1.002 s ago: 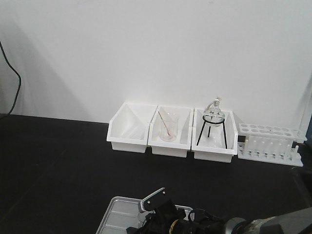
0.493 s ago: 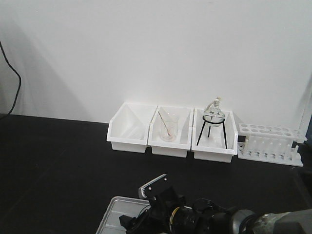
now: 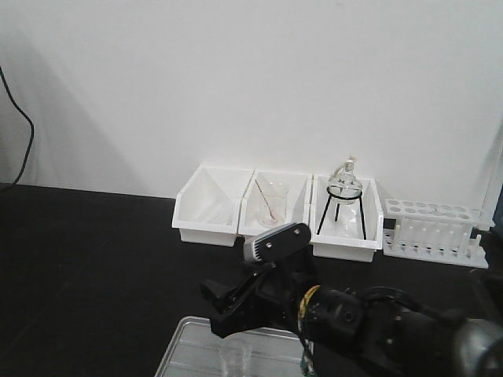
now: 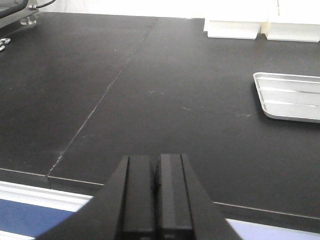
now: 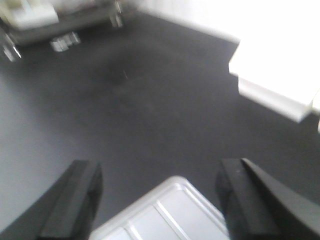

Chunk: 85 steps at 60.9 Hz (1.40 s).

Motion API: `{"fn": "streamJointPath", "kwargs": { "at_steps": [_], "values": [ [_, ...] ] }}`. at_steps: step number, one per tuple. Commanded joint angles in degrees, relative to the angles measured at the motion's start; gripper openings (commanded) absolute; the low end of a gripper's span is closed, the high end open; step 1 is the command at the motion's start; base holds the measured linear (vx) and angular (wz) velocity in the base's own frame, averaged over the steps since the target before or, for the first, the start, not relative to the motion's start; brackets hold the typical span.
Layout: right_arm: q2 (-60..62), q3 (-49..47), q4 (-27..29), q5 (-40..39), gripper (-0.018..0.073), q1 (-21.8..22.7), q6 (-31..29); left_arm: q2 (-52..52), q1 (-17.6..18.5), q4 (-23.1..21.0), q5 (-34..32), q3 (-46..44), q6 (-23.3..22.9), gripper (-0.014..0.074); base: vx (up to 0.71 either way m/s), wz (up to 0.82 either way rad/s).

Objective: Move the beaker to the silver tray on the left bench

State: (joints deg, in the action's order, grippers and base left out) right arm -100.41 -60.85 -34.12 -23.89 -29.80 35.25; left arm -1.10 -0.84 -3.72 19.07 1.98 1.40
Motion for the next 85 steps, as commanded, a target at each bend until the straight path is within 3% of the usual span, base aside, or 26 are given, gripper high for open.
{"fn": "streamJointPath", "kwargs": {
  "at_steps": [1, 11, 26, 51, 56, 65, 68, 76, 82, 85],
  "values": [
    [9.99, 3.11, -2.78, -5.86, 0.0433, 0.11, 2.03, -0.43, 0.38, -0.27, -4.79, 1.02, 0.02, 0.0001, 0.0, 0.0],
    [24.3, 12.05, -9.55, -5.09, 0.0295, -1.52, 3.46, -0.43, 0.38, -0.27, -4.79, 1.02, 0.02, 0.0001, 0.0, 0.0],
    [37.05, 19.22, -12.02, -5.62, 0.0146, -2.07, 4.3, -0.43, 0.38, -0.27, -4.79, 1.02, 0.02, 0.0001, 0.0, 0.0],
    [41.19, 20.83, -11.3, -2.95, 0.0099, -1.6, 3.36, -0.43, 0.38, -0.27, -4.79, 1.02, 0.02, 0.0001, 0.0, 0.0],
    [43.87, 21.41, -6.84, 0.74, 0.0099, -0.42, 1.87, -0.43, 0.38, -0.27, -4.79, 1.02, 0.02, 0.0001, 0.0, 0.0],
    [55.06, 28.13, 9.24, -0.26, 0.003, 3.87, -6.97, -0.43, 0.38, -0.27, -4.79, 1.02, 0.02, 0.0001, 0.0, 0.0],
    [60.63, 32.03, 13.99, -0.68, -0.0016, 6.57, -13.4, -0.43, 0.38, -0.27, -4.79, 1.02, 0.02, 0.0001, 0.0, 0.0],
    [75.03, 43.17, 31.42, -0.73, -0.0017, 13.69, -30.24, -0.43, 0.38, -0.27, -4.79, 1.02, 0.02, 0.0001, 0.0, 0.0],
    [84.79, 50.78, 39.53, 1.39, -0.0015, 17.34, -41.78, -0.43, 0.38, -0.27, -4.79, 1.02, 0.02, 0.0001, 0.0, 0.0],
    [89.53, 54.31, 42.38, 3.45, -0.0015, 19.08, -44.52, -0.43, 0.38, -0.27, -4.79, 1.02, 0.02, 0.0001, 0.0, 0.0]
  ]
}}
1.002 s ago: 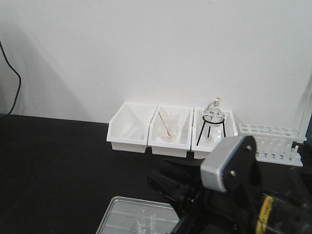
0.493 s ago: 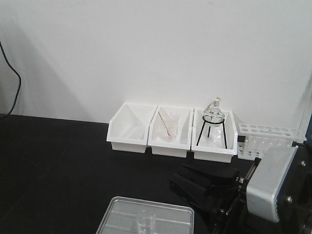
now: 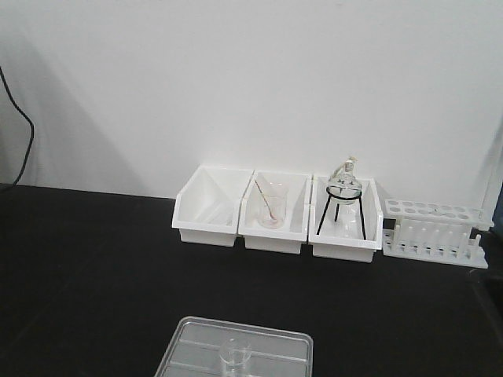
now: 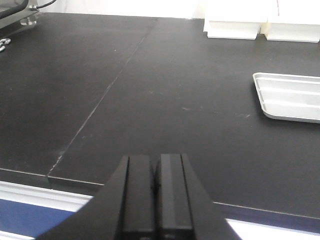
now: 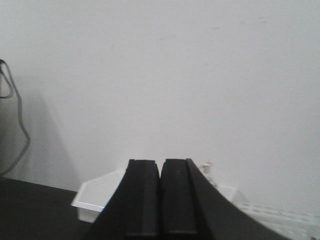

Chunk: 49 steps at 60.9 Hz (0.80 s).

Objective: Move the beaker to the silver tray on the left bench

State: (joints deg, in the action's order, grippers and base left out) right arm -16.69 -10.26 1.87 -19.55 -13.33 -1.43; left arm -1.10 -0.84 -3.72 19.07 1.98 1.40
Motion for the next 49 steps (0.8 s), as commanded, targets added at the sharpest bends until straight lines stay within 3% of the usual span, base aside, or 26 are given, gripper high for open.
{"fn": "streamJointPath", "kwargs": {
  "at_steps": [1, 9, 17, 23, 32, 49],
  "values": [
    [7.1, 4.68, 6.85, -0.32, -0.0015, 3.34, -7.94, -0.43, 0.38, -0.27, -4.79, 1.02, 0.02, 0.0001, 0.0, 0.0],
    [17.11, 12.32, 6.1, 3.97, -0.0015, 7.3, -4.25, -0.43, 0.38, -0.27, -4.79, 1.02, 0.02, 0.0001, 0.0, 0.0],
    [17.88, 12.33, -5.03, 14.61, -0.0015, 10.53, -0.39, -0.43, 0.38, -0.26, -4.79, 1.02, 0.02, 0.0001, 0.0, 0.0],
    [18.07, 12.33, -10.49, 18.59, -0.0015, 10.37, 3.01, -0.43, 0.38, -0.3, -4.79, 1.02, 0.02, 0.0001, 0.0, 0.0],
    [18.07, 12.33, -9.91, 25.02, -0.0015, 9.49, 3.91, -0.43, 0.38, -0.3, -4.79, 1.02, 0.02, 0.0001, 0.0, 0.0],
    [18.07, 12.33, -9.71, 23.03, -0.0015, 9.61, 2.35, -0.43, 0.38, -0.3, -4.79, 1.02, 0.02, 0.0001, 0.0, 0.0]
  ]
}}
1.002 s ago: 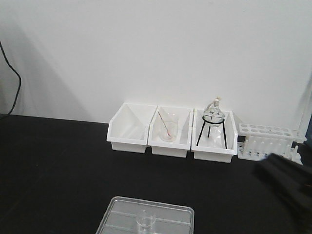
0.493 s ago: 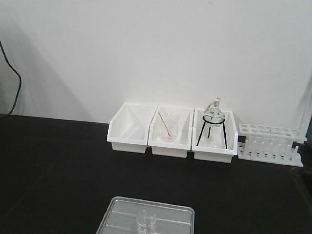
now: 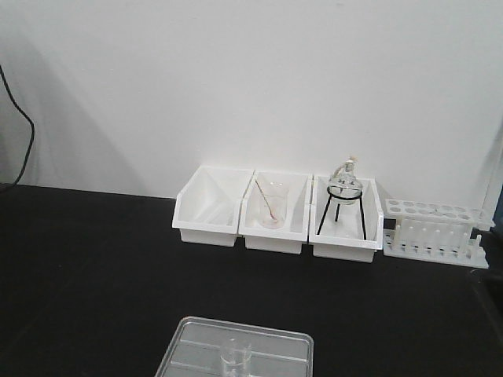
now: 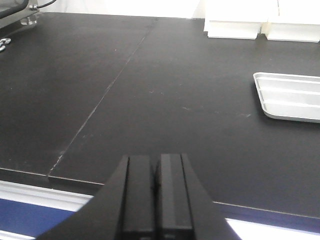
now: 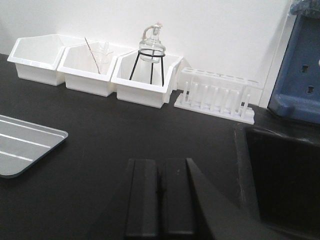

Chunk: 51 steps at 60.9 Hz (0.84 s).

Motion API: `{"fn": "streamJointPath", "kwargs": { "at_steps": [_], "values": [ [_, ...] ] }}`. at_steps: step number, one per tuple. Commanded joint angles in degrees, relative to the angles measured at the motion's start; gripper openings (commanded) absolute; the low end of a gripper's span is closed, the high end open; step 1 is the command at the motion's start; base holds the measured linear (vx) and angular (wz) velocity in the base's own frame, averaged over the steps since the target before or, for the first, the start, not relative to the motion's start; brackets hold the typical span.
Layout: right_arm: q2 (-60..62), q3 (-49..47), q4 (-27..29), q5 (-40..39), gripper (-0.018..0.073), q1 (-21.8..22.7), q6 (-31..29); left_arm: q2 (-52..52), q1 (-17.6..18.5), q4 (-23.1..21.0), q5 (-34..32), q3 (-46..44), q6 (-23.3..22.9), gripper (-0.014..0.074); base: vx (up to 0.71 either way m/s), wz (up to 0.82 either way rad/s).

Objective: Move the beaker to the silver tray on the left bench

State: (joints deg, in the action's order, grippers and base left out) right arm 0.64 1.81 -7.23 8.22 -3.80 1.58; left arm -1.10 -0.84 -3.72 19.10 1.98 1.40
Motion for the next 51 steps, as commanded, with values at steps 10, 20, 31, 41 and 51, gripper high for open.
{"fn": "streamJointPath", "kwargs": {
  "at_steps": [10, 20, 31, 41, 51],
  "values": [
    [0.74, 0.27, 0.15, -4.54, -0.0014, 0.01, -0.66, -0.43, 0.38, -0.3, -4.82, 1.02, 0.02, 0.0001, 0.0, 0.0],
    [0.74, 0.27, 0.15, -4.54, -0.0014, 0.01, -0.66, -0.43, 0.38, -0.3, -4.82, 1.02, 0.02, 0.0001, 0.0, 0.0],
    [0.74, 0.27, 0.15, -4.54, -0.0014, 0.01, -0.66, -0.43, 0.38, -0.3, -4.82, 1.02, 0.02, 0.0001, 0.0, 0.0],
    [0.74, 0.27, 0.15, -4.54, -0.0014, 0.01, -0.66, -0.43, 0.38, -0.3, -4.82, 1.02, 0.02, 0.0001, 0.0, 0.0],
    [0.74, 0.27, 0.15, -4.54, -0.0014, 0.01, -0.66, -0.43, 0.38, -0.3, -4.82, 1.02, 0.02, 0.0001, 0.0, 0.0]
  ]
}}
